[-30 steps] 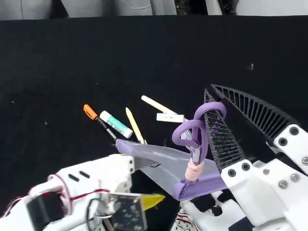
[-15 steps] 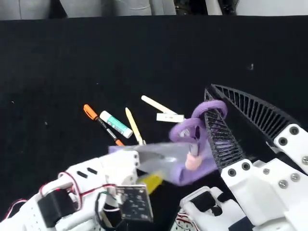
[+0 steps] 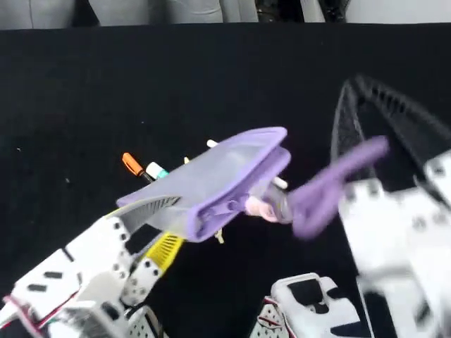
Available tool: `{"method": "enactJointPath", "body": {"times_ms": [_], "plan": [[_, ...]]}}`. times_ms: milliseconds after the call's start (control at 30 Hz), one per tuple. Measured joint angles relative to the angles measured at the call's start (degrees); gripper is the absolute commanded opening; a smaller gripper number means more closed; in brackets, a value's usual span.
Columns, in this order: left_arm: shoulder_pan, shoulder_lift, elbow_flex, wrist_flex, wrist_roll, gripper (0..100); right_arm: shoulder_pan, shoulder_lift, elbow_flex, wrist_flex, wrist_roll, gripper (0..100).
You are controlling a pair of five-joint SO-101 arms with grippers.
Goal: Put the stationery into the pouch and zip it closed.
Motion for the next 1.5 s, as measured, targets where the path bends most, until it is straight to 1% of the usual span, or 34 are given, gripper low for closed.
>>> {"method": "enactJointPath", "body": {"times_ms": [167,233,367,467,633,933,1133,1267,1400,1500], "plan": [[-0.97,-0.09,-6.07,5.36,-0.09,3,8.0,0.0,12.75,-12.48,0.0,1.1],[-3.16,-0.09,-7.03,6.86,0.0,3,11.08,0.0,18.46,-18.02,0.0,1.1],[-9.41,-0.35,-7.21,7.21,-0.09,3,16.0,0.62,30.68,-28.92,0.0,1.1],[-12.48,-0.35,-7.38,7.21,0.09,3,18.81,0.79,39.56,-35.87,-0.09,1.1],[-14.42,0.26,-7.38,7.47,-0.09,3,22.77,0.79,49.67,-44.31,-0.18,1.1],[-14.42,0.0,-7.91,7.65,-0.09,3,23.56,0.26,62.95,-52.92,-0.26,1.1],[-14.42,0.09,-13.01,7.82,4.13,3,23.38,0.0,73.85,-62.51,-0.26,1.1],[-14.42,0.26,-15.21,7.91,6.33,3,23.3,0.0,79.74,-66.9,-0.35,1.1],[-14.33,0.35,-17.05,8.0,7.65,3,23.21,-0.09,83.87,-70.42,-0.35,1.1],[-14.33,0.44,-17.76,8.0,7.74,3,23.12,3.96,84.48,-72.88,-0.35,1.1]]}}
